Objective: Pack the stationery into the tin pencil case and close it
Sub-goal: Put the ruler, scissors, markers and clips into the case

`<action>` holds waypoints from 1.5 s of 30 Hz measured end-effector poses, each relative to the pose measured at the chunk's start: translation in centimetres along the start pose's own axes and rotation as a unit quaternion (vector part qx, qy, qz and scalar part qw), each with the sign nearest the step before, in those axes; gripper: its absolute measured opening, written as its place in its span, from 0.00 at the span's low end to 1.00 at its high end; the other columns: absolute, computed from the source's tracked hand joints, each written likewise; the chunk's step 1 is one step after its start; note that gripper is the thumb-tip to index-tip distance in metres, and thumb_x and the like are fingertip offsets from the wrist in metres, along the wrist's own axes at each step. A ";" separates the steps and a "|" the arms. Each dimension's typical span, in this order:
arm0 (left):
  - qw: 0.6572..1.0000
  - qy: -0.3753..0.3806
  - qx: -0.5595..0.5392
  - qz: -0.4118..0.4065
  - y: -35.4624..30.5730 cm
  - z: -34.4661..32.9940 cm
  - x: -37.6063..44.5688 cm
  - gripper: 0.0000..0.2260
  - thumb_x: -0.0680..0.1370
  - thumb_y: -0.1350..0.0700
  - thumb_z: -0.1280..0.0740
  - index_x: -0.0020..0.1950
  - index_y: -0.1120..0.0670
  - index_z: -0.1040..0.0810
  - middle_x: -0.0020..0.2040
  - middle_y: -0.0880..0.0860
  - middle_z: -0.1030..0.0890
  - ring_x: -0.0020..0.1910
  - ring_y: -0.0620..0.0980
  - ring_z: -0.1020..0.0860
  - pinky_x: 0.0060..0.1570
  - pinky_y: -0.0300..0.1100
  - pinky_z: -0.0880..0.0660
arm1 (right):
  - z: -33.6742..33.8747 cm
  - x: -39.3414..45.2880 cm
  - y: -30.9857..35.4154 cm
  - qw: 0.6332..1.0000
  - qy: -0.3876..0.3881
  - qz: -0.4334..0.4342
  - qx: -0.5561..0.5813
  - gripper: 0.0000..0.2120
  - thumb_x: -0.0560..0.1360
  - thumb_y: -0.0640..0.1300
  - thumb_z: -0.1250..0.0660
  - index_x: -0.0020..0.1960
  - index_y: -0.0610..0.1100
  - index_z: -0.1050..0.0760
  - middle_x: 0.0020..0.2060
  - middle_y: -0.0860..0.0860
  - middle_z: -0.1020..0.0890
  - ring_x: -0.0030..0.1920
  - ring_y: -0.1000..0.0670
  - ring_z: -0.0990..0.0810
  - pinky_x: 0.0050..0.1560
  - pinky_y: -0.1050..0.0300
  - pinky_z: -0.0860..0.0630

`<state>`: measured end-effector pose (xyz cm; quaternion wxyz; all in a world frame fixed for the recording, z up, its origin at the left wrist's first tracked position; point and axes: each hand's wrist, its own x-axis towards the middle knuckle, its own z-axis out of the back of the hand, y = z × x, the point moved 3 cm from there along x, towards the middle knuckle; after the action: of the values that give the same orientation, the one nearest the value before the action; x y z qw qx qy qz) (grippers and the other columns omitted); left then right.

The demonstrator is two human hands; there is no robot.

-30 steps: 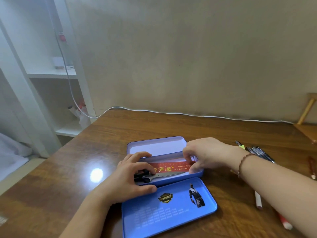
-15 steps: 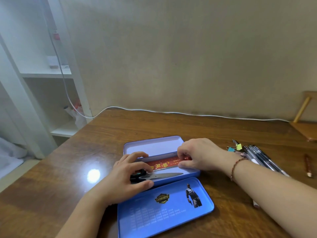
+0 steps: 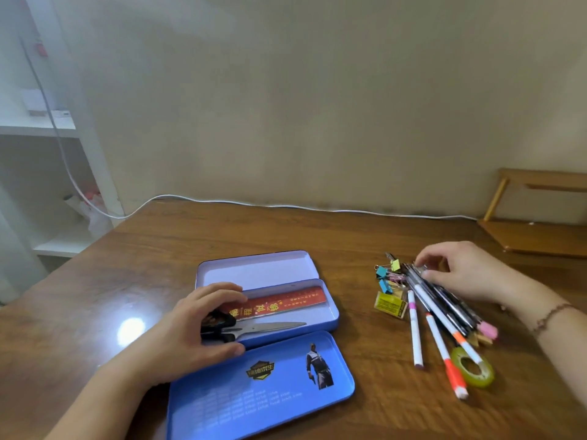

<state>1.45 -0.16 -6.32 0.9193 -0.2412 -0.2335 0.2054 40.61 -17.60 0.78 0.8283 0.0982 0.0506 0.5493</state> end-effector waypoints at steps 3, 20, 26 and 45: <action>1.000 0.007 -0.002 -0.013 -0.1 -0.3 0.1 0.30 0.67 0.34 0.26 0.67 0.36 0.29 0.69 0.34 0.31 0.69 0.39 0.31 0.65 0.34 0.33 | -0.2 -2.4 0.7 0.999 -0.007 0.041 -0.005 0.08 0.74 0.48 0.29 0.46 0.62 0.23 0.45 0.63 0.22 0.47 0.61 0.24 0.46 0.61 0.25; 0.996 -0.086 -0.004 0.005 -0.9 0.7 0.1 0.20 0.71 0.36 0.33 0.61 0.42 0.22 0.64 0.35 0.26 0.68 0.39 0.30 0.61 0.30 0.34 | -1.7 -6.7 0.1 0.994 0.023 -0.080 -0.069 0.15 0.71 0.62 0.31 0.34 0.52 0.24 0.29 0.55 0.20 0.32 0.57 0.23 0.28 0.63 0.33; 0.996 -0.083 -0.007 0.010 -0.4 0.7 0.0 0.19 0.73 0.36 0.34 0.59 0.43 0.20 0.62 0.39 0.23 0.66 0.41 0.27 0.58 0.31 0.31 | -1.8 -7.9 1.1 0.998 0.054 0.012 -0.031 0.04 0.74 0.54 0.31 0.40 0.60 0.24 0.34 0.60 0.22 0.35 0.60 0.25 0.33 0.64 0.31; 0.995 -0.096 -0.032 0.013 -1.1 0.6 0.1 0.15 0.73 0.39 0.33 0.55 0.44 0.19 0.58 0.44 0.20 0.61 0.43 0.23 0.52 0.27 0.30 | -3.1 -8.0 2.2 0.976 0.042 0.205 -0.062 0.02 0.74 0.55 0.30 0.47 0.60 0.22 0.48 0.67 0.30 0.51 0.59 0.32 0.41 0.64 0.31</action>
<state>1.48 -0.84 -5.24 0.8817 -0.2528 -0.3242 0.2317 34.92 -23.77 -1.91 0.6993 0.0316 0.0300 0.7135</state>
